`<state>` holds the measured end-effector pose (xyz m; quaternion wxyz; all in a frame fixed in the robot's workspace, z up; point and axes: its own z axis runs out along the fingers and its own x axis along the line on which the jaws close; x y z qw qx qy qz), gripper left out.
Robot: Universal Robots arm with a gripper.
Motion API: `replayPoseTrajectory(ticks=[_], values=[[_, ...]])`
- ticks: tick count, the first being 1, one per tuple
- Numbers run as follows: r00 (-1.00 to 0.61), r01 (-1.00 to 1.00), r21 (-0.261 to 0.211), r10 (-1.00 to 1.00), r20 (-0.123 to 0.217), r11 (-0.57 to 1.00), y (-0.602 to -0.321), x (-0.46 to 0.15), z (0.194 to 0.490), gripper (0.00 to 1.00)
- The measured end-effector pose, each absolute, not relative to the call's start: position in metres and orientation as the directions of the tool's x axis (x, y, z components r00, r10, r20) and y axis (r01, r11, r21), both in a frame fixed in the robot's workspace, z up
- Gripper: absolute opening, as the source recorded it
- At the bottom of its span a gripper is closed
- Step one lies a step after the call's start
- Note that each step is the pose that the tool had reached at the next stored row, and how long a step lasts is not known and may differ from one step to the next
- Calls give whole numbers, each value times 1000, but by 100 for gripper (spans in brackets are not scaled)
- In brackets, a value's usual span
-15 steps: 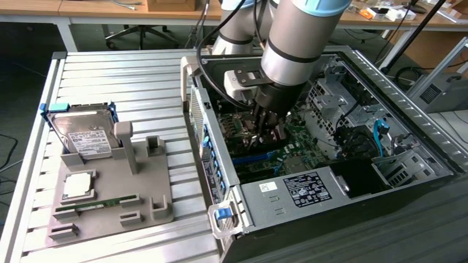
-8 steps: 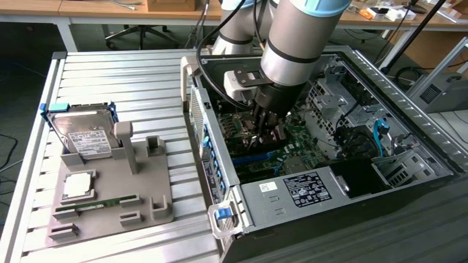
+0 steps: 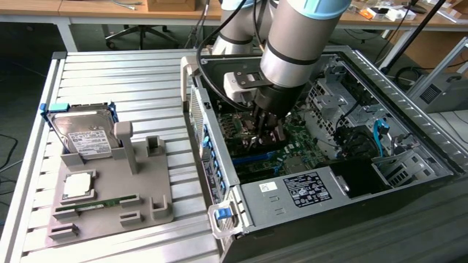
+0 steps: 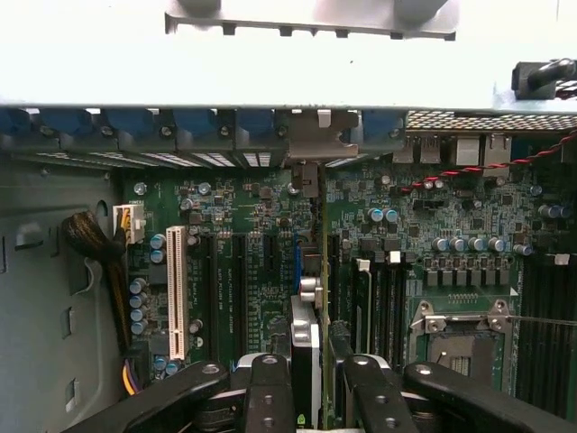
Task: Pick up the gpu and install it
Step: 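Insert the gpu into the slot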
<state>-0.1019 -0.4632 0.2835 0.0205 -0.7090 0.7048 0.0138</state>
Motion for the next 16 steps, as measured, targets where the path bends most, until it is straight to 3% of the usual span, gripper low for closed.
replayPoseTrajectory(ticks=[16], values=[[6,-1000,-9,-999,-39,-6,-465,-95,276,27]])
